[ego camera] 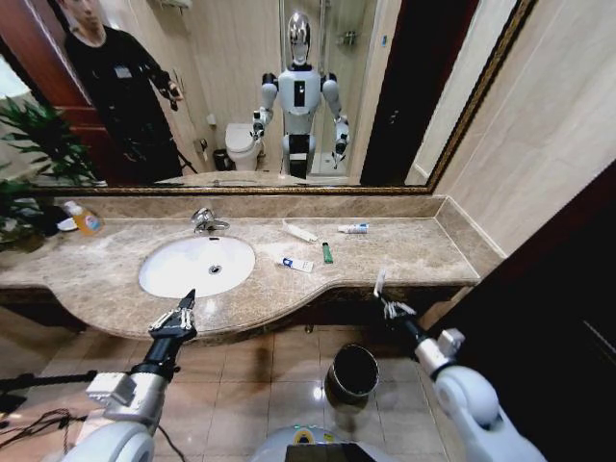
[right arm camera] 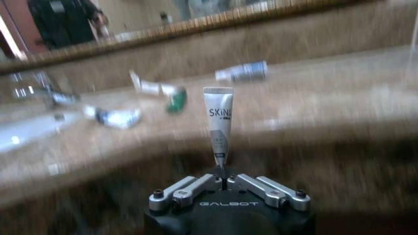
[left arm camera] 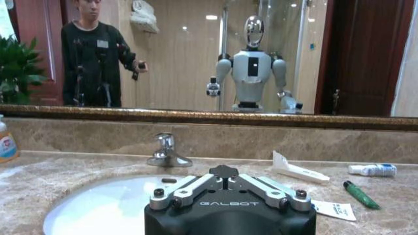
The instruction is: Pick up the trash from the sink and place it in the trash bin.
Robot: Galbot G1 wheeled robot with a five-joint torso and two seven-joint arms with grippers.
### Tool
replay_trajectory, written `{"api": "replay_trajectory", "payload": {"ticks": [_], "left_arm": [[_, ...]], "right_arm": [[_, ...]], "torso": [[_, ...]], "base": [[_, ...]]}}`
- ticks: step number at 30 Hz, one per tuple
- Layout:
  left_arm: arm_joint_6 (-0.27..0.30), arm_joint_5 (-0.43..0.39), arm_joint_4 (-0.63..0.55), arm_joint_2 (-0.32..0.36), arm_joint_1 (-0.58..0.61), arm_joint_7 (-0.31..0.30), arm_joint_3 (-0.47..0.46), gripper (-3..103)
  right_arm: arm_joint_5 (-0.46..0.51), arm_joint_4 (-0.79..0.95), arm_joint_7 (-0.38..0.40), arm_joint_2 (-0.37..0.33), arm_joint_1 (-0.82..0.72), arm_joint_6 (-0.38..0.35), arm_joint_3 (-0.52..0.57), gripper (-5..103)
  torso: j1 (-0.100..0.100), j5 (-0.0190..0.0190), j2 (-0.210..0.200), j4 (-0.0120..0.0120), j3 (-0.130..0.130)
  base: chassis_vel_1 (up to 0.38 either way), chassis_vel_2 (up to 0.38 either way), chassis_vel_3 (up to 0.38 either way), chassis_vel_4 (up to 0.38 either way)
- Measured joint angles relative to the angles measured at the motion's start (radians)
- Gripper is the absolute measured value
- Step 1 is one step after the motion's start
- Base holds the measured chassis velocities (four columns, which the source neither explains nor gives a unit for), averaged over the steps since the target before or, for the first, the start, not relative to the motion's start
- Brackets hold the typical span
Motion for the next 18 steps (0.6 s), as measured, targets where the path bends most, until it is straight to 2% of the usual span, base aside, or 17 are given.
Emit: {"api": "replay_trajectory", "payload": {"ticks": [6, 8, 18], "left_arm": [[0.0, 0.0, 0.0, 0.0, 0.0, 0.0, 0.0, 0], [0.0, 0.0, 0.0, 0.0, 0.0, 0.0, 0.0, 0], [0.0, 0.0, 0.0, 0.0, 0.0, 0.0, 0.0, 0]], "right_arm": [[-0.065, -0.154, -0.027, 0.03, 0.023, 0.051, -0.017, 0], [-0.113, -0.253, -0.032, 0.055, 0.058, 0.084, -0.029, 0], [-0.216, -0.493, -0.076, 0.112, 0.149, 0.142, -0.042, 0]], "torso": [[0.0, 0.0001, 0.0, 0.0001, 0.0], [0.0, 0.0001, 0.0, 0.0001, 0.0], [0.0, -0.0002, 0.0, 0.0002, 0.0]], "base": [[0.0, 0.0, 0.0, 0.0], [0.0, 0.0, 0.0, 0.0], [0.0, 0.0, 0.0, 0.0]]}}
